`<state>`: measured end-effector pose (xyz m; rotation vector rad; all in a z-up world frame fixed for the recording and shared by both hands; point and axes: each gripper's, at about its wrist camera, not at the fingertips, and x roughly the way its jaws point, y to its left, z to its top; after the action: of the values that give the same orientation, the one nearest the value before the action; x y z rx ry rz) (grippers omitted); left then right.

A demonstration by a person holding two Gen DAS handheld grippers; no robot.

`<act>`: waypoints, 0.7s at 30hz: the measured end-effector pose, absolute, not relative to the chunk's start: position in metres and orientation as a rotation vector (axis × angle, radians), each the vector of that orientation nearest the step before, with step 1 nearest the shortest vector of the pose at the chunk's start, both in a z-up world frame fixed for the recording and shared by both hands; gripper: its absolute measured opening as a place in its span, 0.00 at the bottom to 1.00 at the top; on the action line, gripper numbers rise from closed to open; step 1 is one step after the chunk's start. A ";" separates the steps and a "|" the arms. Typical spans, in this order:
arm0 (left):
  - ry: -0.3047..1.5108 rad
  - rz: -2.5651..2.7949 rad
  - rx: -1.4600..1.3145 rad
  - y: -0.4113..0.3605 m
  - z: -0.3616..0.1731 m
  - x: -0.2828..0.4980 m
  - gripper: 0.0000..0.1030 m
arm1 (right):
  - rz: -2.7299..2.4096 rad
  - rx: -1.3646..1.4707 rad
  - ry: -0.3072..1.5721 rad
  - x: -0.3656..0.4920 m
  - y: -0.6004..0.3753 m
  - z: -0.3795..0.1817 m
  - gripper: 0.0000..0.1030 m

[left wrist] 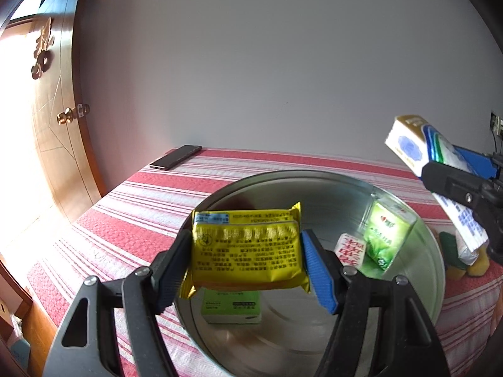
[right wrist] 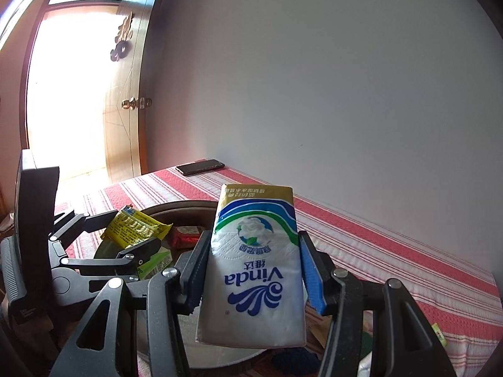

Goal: Organize objects
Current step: 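Open the left tool dropping the yellow pack into the tin while the right tool releases the Vinda pack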

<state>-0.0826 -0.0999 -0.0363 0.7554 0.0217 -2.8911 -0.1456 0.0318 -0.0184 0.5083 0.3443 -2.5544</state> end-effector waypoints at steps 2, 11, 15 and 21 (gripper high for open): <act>0.013 -2.883 0.769 -0.102 -0.038 -0.085 0.68 | -2.547 0.528 0.353 -0.152 0.026 -0.021 0.54; 0.002 -2.860 0.799 -0.111 -0.044 -0.094 0.68 | -2.497 0.659 0.340 -0.186 0.003 -0.039 0.54; -0.003 -2.857 0.808 -0.113 -0.046 -0.096 0.68 | -2.485 0.696 0.357 -0.190 -0.002 -0.049 0.54; -0.026 -2.848 0.804 -0.112 -0.046 -0.096 0.69 | -2.457 0.756 0.379 -0.194 -0.005 -0.059 0.54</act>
<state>-0.0964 -0.1124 -0.0457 0.8037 -0.0256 -2.8480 -0.1941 -0.0051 -0.0592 0.7562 0.3788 -2.4571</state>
